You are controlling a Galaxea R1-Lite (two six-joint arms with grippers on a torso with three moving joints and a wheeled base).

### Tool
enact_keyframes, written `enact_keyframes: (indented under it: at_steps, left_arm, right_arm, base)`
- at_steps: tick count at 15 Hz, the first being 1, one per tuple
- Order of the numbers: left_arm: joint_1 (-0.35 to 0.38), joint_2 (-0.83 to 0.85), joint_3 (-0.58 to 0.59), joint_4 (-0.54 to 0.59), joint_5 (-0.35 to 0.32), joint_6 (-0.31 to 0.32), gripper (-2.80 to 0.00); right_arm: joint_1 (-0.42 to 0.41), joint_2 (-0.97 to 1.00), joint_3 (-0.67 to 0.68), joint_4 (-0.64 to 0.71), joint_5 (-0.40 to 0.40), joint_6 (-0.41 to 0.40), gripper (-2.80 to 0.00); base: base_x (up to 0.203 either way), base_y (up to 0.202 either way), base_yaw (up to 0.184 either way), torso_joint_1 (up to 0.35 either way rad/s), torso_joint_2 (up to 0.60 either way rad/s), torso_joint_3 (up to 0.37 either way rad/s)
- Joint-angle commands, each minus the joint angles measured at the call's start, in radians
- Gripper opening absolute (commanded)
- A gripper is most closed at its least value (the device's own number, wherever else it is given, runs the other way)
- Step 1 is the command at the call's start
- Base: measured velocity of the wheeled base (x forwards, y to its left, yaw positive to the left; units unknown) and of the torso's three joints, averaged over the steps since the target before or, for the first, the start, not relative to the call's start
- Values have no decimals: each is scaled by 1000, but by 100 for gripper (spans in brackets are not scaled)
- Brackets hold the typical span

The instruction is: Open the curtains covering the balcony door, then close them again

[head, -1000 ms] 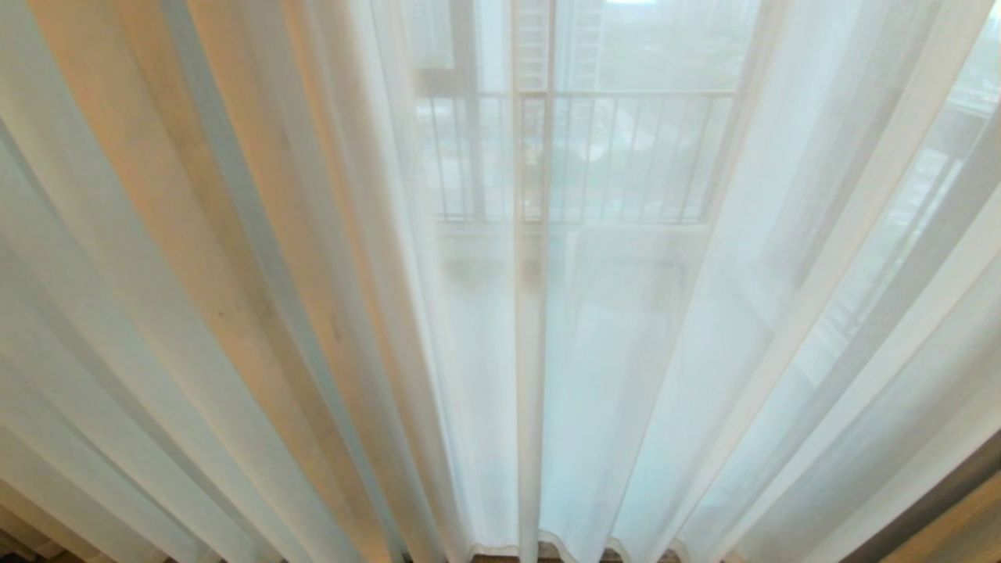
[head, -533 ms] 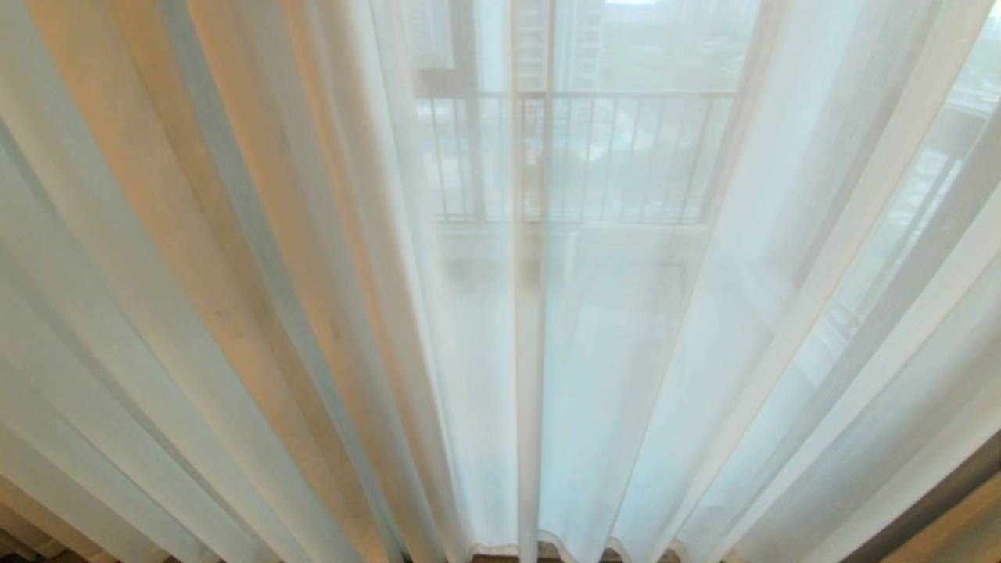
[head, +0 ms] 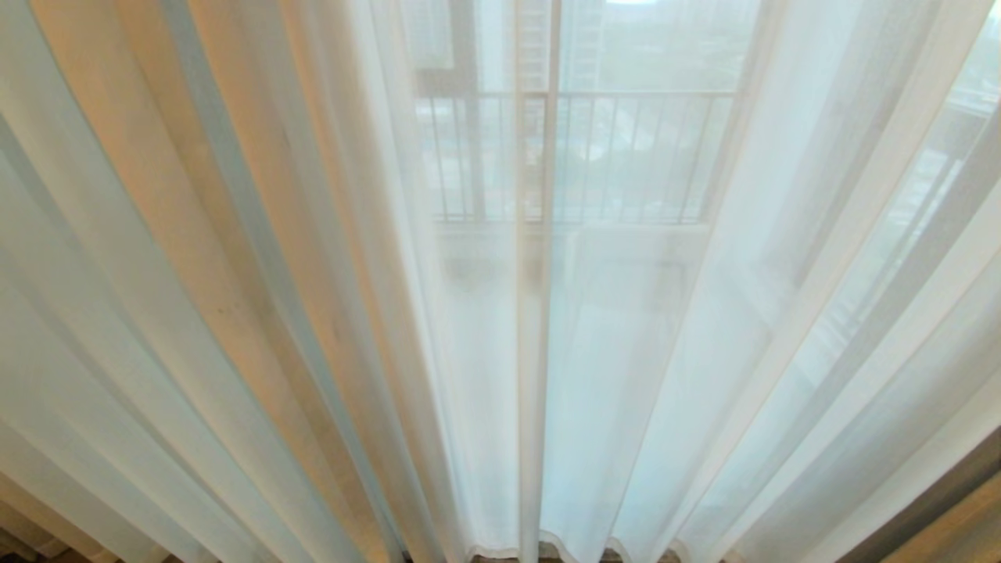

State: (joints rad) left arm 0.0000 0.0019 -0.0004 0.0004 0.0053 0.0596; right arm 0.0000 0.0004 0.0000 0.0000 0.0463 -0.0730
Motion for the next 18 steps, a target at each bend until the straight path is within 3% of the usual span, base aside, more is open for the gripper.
enact_keyframes:
  at_steps: [1, 18]
  left_arm:
    - [0, 0, 0, 1, 1, 0, -280]
    - [0, 0, 0, 0, 1, -1, -280]
  right_arm:
    - [0, 0, 0, 0, 1, -1, -280]
    - [0, 0, 0, 0, 1, -2, -280]
  base:
    - [0, 0, 0, 0, 0, 0]
    - [0, 0, 0, 0, 0, 0]
